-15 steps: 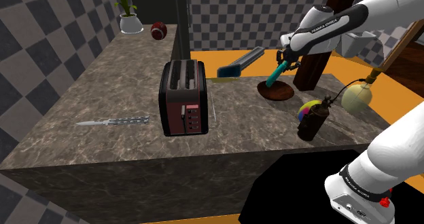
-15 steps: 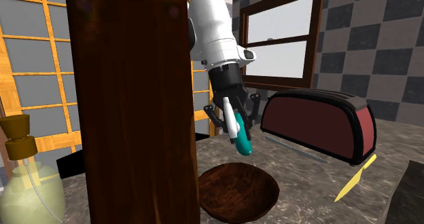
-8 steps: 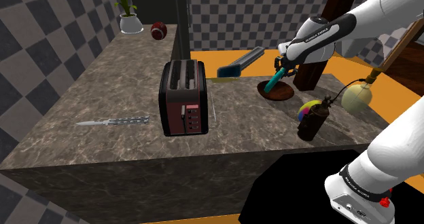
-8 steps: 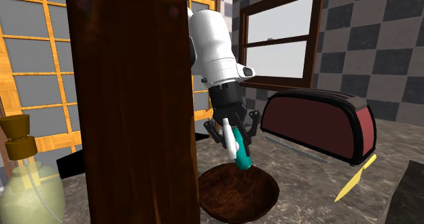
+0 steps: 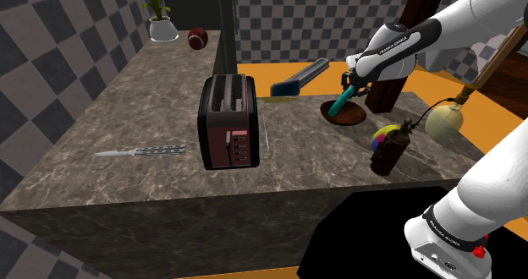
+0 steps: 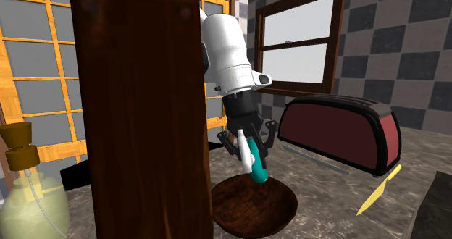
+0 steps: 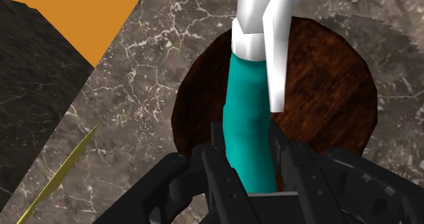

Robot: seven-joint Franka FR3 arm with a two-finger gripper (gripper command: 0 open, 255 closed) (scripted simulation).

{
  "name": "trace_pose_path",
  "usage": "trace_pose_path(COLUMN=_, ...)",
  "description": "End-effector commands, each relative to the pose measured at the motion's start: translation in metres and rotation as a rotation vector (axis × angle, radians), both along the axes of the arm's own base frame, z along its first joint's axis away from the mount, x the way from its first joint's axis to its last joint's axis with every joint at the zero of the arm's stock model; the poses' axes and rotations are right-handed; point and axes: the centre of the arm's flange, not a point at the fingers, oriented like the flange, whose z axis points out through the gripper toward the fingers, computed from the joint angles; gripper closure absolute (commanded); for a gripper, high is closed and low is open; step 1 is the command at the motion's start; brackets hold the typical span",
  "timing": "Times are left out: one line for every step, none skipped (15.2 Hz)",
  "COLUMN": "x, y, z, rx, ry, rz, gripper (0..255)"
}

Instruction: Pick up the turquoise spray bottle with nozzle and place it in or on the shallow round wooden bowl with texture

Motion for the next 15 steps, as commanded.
trace_pose_path(x=0.0, y=0.0, z=0.0, rx=0.0, ry=0.0, rz=0.0, gripper=0)
trace_pose_path(x=0.0, y=0.0, z=0.0, rx=0.0, ry=0.0, rz=0.0, gripper=0)
trace_pose_path(x=0.0, y=0.0, z=0.0, rx=0.0, ry=0.0, rz=0.0, gripper=0)
trace_pose_path(x=0.0, y=0.0, z=0.0, rx=0.0, ry=0.0, rz=0.0, gripper=0)
trace_pose_path(x=0.0, y=0.0, z=0.0, rx=0.0, ry=0.0, rz=0.0, gripper=0)
trace_pose_path(x=0.0, y=0.0, z=0.0, rx=0.0, ry=0.0, rz=0.0, gripper=0)
trace_pose_path(x=-0.004, y=0.002, z=0.013, rx=0.0, ry=0.0, rz=0.0, gripper=0)
trace_pose_path(x=-0.008, y=0.004, z=0.025, rx=0.0, ry=0.0, rz=0.0, gripper=0)
trace_pose_path(x=-0.012, y=0.005, z=0.037, rx=0.0, ry=0.0, rz=0.0, gripper=0)
trace_pose_path(x=-0.016, y=0.007, z=0.047, rx=0.0, ry=0.0, rz=0.0, gripper=0)
trace_pose_path(x=-0.016, y=0.007, z=0.047, rx=0.0, ry=0.0, rz=0.0, gripper=0)
trace_pose_path(x=-0.016, y=0.007, z=0.047, rx=0.0, ry=0.0, rz=0.0, gripper=0)
trace_pose_path(x=-0.016, y=0.007, z=0.047, rx=0.0, ry=0.0, rz=0.0, gripper=0)
trace_pose_path(x=-0.016, y=0.007, z=0.047, rx=0.0, ry=0.0, rz=0.0, gripper=0)
trace_pose_path(x=-0.016, y=0.007, z=0.047, rx=0.0, ry=0.0, rz=0.0, gripper=0)
